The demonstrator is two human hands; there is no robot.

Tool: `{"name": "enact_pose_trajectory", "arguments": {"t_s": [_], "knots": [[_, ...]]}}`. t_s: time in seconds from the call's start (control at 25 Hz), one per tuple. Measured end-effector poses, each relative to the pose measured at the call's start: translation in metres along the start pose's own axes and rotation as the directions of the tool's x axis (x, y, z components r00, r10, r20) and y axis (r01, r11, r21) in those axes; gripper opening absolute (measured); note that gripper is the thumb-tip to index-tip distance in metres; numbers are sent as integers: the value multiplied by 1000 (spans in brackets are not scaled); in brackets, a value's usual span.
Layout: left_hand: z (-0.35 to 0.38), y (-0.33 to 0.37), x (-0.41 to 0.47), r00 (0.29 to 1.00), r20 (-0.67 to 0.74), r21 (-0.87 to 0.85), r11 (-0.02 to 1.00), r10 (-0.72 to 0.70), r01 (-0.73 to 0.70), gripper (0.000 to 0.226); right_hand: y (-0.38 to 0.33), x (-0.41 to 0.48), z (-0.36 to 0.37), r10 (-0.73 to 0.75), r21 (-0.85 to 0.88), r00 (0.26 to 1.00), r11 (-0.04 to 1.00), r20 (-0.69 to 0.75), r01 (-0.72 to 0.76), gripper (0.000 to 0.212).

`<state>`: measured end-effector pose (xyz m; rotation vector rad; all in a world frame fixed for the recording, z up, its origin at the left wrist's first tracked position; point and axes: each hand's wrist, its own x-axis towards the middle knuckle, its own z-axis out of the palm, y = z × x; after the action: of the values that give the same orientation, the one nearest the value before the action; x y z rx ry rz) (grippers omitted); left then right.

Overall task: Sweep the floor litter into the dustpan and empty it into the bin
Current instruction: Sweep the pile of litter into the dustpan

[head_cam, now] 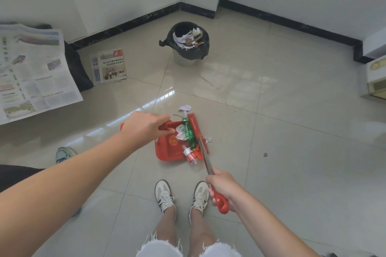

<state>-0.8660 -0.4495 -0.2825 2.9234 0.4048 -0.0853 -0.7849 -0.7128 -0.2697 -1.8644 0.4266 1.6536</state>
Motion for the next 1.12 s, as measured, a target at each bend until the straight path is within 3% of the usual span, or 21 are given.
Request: {"name": "enact_pose_trajectory", "arguments": {"t_s": [0.28, 0.36, 0.6, 0.72, 0.84, 1.12], "knots": [[-10, 0, 43, 999, 20, -16, 999, -42, 43, 47, -20, -13, -5, -6, -7, 999, 1000, 33, 6, 61], [-16, -2, 57, 992, 57, -45, 992, -116, 118, 46, -29, -9, -12, -15, 12, 999, 1000, 33, 14, 63], [-22, 3, 99, 957, 0, -172, 943, -290, 286, 46, -65, 4, -43, -103, -28, 995, 994, 3, 103, 65], [-28, 12, 128, 947, 1, -159, 935, -322, 318, 43, -92, 7, -86, -139, -54, 988, 989, -64, 136, 55], [-40, 22, 153, 940, -3, -118, 933, -342, 339, 44, -119, 1, -155, -140, 24, 987, 990, -83, 142, 57], [-54, 12, 188, 898, -71, -138, 896, -433, 421, 42, -173, 2, -302, -141, -5, 976, 990, -166, 142, 57]]}}
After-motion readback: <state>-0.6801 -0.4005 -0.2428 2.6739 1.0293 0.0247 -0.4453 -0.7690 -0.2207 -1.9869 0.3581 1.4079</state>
